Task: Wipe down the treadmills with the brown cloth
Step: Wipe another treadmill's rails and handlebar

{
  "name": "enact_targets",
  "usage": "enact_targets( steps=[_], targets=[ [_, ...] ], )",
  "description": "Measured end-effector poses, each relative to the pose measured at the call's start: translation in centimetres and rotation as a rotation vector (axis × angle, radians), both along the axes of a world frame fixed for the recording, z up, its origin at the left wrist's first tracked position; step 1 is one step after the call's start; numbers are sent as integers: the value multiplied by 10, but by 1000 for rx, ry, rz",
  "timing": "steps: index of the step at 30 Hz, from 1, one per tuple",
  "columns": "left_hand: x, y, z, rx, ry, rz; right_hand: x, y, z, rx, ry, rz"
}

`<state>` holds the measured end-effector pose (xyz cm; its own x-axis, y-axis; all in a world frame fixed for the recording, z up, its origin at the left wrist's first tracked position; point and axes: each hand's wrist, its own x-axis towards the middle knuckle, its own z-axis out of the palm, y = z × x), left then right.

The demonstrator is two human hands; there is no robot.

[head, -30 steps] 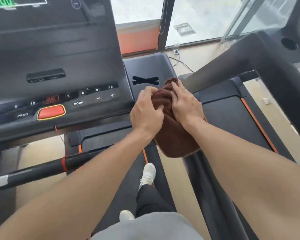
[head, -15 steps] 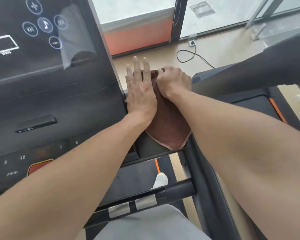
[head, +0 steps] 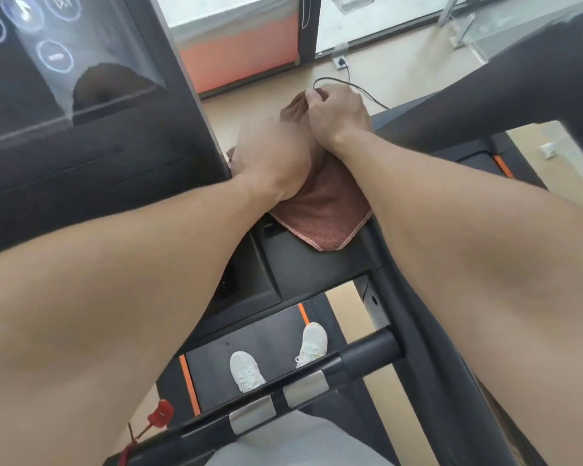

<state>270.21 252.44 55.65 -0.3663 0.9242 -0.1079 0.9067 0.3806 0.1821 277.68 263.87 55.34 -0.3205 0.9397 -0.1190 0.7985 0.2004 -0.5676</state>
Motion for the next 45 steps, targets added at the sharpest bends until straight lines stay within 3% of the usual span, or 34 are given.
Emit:
enact_targets(
  steps=[6,13,17,23,26,30,33,40,45],
  targets=[
    [20,-28,-3,-21,106,-70,44,-32,4,-163,84,62],
    [68,-82,2,-67,23,-152,106,-89,10,-226,21,24],
    [95,-121,10,-88,8,-203,130,-135,15,-67,-174,108],
    [89,-167,51,-253,184,-306,122,-192,-1,279,-444,376],
    [64,-176,68,-95,130,-246,102,-207,-3,261,-419,543],
    [44,-168,67,197,1,-83,83,-189,7,215,-400,699],
    [47,-158,65,245,-28,-69,67,-172,8,236,-406,733],
    [59,-141,60,53,-101,50,22,-122,8,268,-464,767],
    [61,-106,55,-116,-36,61,5,-85,11,289,-429,737]
  ],
)
